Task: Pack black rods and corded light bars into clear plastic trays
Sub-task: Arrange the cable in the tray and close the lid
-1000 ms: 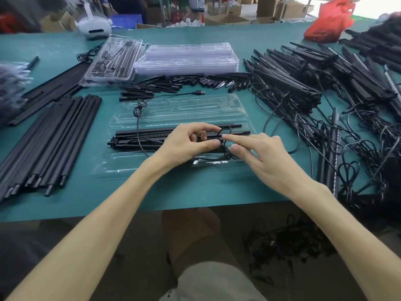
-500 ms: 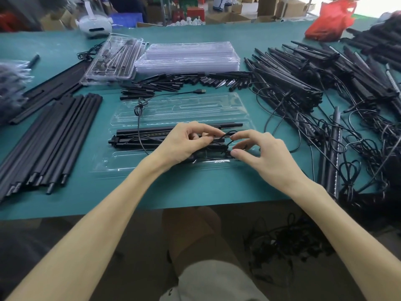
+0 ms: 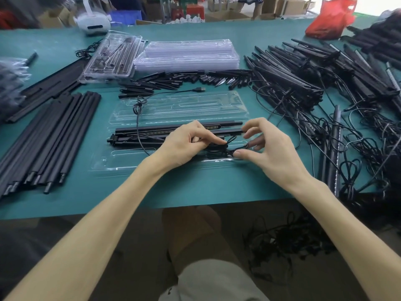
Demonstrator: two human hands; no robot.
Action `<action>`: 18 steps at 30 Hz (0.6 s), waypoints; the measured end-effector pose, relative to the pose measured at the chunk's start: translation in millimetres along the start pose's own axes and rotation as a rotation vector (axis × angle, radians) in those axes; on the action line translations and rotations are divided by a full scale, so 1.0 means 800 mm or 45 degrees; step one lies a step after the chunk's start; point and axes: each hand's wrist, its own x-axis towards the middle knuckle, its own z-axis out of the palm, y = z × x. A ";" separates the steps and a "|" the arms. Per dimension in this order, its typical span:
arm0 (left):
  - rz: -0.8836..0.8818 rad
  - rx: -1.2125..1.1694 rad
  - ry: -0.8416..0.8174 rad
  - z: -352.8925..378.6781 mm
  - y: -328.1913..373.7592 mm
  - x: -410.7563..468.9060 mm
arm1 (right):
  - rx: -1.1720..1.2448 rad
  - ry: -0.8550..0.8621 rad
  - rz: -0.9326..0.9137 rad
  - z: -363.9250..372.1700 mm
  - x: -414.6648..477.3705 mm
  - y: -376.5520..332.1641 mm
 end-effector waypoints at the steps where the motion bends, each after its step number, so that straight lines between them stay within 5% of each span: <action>1: -0.007 0.018 -0.001 0.001 0.000 0.000 | -0.027 -0.009 -0.023 0.001 -0.001 0.000; 18: -0.001 0.044 0.126 -0.003 -0.006 -0.002 | -0.314 0.047 -0.067 0.018 0.000 0.000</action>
